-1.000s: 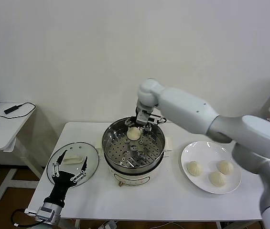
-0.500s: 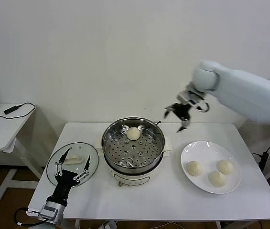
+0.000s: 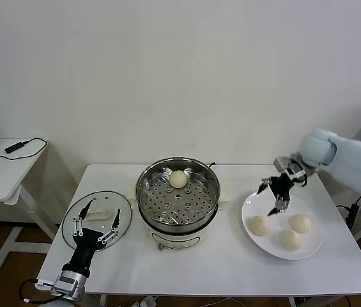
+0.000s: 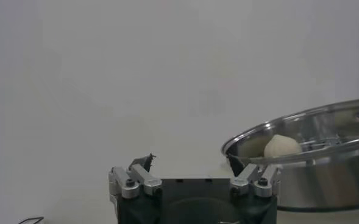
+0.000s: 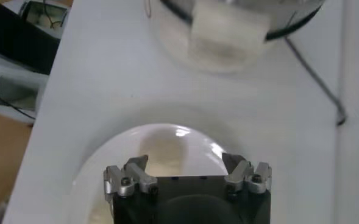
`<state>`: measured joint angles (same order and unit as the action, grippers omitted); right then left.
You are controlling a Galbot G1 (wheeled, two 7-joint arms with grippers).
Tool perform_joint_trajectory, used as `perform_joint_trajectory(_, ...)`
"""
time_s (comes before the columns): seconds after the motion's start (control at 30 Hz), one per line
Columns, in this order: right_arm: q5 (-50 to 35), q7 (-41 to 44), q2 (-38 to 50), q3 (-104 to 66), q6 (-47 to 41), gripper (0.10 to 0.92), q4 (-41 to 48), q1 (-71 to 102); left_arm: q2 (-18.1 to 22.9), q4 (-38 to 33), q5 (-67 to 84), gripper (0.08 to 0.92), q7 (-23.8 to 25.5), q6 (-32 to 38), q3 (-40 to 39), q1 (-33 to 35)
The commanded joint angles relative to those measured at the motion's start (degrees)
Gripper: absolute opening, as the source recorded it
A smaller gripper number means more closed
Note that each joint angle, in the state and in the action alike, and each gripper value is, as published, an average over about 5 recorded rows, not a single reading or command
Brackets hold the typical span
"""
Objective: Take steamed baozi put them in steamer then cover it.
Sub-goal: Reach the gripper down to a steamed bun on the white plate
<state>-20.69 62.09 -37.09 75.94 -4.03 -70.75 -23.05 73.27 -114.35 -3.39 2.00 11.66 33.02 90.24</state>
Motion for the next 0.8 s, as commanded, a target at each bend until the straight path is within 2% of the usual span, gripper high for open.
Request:
perform_joint_trajectory(0.03, 0.19, -2.86, 2.5, -1.82, -2.77, 0.823, 0.28, 7.43, -0.16, 0.18, -0.15, 0.823, -0.09, -0.06, 0.02, 0.07)
perform_joint_trajectory(0.8, 0.77, -8.26, -2.18, -5.59, -2.66, 0.812, 4.55, 12.64, -0.14, -0.15, 1.71, 0.823, -0.51, -0.14, 1.05, 0.27)
